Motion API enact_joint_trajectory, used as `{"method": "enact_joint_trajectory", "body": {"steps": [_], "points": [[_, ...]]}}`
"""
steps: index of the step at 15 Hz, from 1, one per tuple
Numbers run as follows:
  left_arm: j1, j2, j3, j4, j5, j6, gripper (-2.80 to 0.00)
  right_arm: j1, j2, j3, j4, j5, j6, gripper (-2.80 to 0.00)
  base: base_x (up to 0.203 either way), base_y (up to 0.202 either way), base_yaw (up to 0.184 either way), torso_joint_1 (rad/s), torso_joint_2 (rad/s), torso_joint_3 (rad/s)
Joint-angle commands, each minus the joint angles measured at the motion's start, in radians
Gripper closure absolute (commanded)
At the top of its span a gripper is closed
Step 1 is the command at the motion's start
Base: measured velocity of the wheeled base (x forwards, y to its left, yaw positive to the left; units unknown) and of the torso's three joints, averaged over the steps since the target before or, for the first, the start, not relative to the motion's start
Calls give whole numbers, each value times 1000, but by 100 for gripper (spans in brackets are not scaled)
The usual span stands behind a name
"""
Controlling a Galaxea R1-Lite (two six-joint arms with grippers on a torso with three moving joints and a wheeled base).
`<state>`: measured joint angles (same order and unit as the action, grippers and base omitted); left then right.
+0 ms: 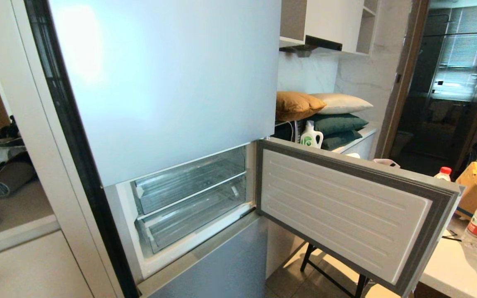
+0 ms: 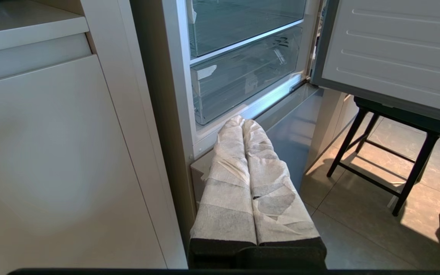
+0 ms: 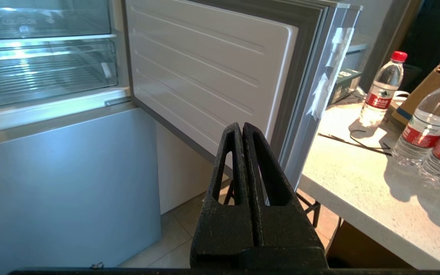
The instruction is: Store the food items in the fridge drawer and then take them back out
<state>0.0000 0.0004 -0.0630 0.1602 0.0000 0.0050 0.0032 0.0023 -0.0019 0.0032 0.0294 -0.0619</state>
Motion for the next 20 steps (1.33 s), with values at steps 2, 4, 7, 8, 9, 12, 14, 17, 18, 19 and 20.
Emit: {"method": "enact_joint_trajectory", "body": {"steps": [2,4,7,8,9,12,14,17,18,19,20], "points": [[0,-2,0,1,0,0,0,0,-2,0,3,-3,9,0,0,0,0,0,0,0],[0,-1,0,1,0,0,0,0,-2,0,4,-3,8,0,0,0,0,0,0,0],[0,0,0,1,0,1,0,0,-2,0,4,-3,10,0,0,0,0,0,0,0],[0,-2,0,1,0,0,0,0,-2,0,4,-3,10,0,0,0,0,0,0,0],[0,-1,0,1,0,1,0,0,-2,0,4,-3,10,0,0,0,0,0,0,0],[0,0,0,1,0,0,0,0,-2,0,3,-3,8,0,-25,0,0,5,4,-1],[0,0,0,1,0,0,0,0,-2,0,3,-3,11,0,-172,0,2,13,5,-2],[0,-2,0,1,0,-2,0,0,-2,0,3,-5,18,0,-191,0,1,-7,2,2],[1,-2,0,1,0,-2,0,0,-2,0,3,-5,20,0,-118,0,-1,-7,-7,12],[0,-2,0,1,0,0,0,0,-2,0,3,-5,20,0,0,0,0,0,0,0],[0,-2,0,1,0,0,0,0,-2,0,3,-3,18,0,0,0,0,0,0,0]]}}
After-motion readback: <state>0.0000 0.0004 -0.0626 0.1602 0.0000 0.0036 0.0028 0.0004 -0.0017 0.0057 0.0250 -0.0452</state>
